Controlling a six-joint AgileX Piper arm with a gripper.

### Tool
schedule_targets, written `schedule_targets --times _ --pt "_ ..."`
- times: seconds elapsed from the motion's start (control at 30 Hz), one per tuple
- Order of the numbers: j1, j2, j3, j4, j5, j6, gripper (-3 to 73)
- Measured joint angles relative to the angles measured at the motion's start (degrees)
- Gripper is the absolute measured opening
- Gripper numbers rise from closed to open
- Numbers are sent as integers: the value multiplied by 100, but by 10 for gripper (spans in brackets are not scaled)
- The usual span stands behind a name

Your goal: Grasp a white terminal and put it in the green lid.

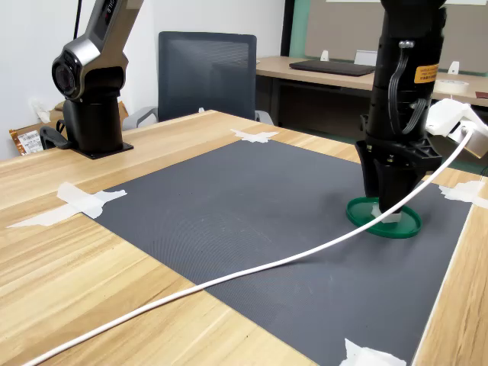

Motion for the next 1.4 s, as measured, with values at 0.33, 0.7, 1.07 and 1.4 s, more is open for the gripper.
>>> schedule_targets --times 0.33,0.7,1.07,1.4 --pt "0 -563 11 28 -297 0 432" --pt "0 -2046 11 266 -846 19 145" --pt "0 -3364 980 409 -1634 121 -25" --pt "0 -5287 3557 678 -3580 171 -25"
